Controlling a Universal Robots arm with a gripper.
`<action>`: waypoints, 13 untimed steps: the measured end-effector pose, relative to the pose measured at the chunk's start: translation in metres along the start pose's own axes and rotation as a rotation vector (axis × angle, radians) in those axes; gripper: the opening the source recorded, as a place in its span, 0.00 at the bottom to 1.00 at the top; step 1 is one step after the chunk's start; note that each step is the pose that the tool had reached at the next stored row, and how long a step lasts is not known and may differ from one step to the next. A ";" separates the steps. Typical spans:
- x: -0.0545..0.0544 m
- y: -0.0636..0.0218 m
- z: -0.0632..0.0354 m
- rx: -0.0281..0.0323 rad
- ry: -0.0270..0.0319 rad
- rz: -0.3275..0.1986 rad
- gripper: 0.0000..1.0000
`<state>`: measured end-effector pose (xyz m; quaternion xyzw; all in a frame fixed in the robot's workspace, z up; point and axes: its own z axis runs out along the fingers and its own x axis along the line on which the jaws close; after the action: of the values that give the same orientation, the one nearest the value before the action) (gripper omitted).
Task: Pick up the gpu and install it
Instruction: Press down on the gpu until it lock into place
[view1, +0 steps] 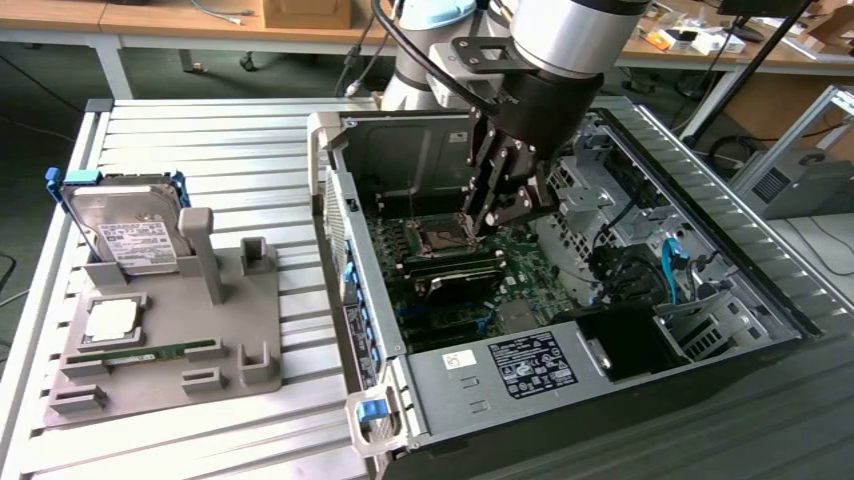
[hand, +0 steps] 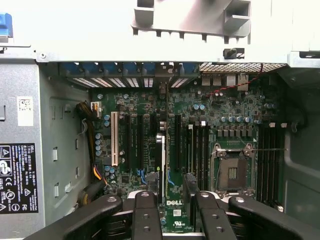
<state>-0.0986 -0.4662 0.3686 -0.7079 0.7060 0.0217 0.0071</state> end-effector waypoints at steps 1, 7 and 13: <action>0.000 0.0000 0.0000 0.0000 0.0000 0.000 0.34; 0.000 0.0000 0.0000 0.0000 0.0000 0.000 0.34; 0.000 0.0000 0.0000 0.0000 0.0000 0.000 0.11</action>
<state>-0.0986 -0.4662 0.3686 -0.7079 0.7060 0.0217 0.0071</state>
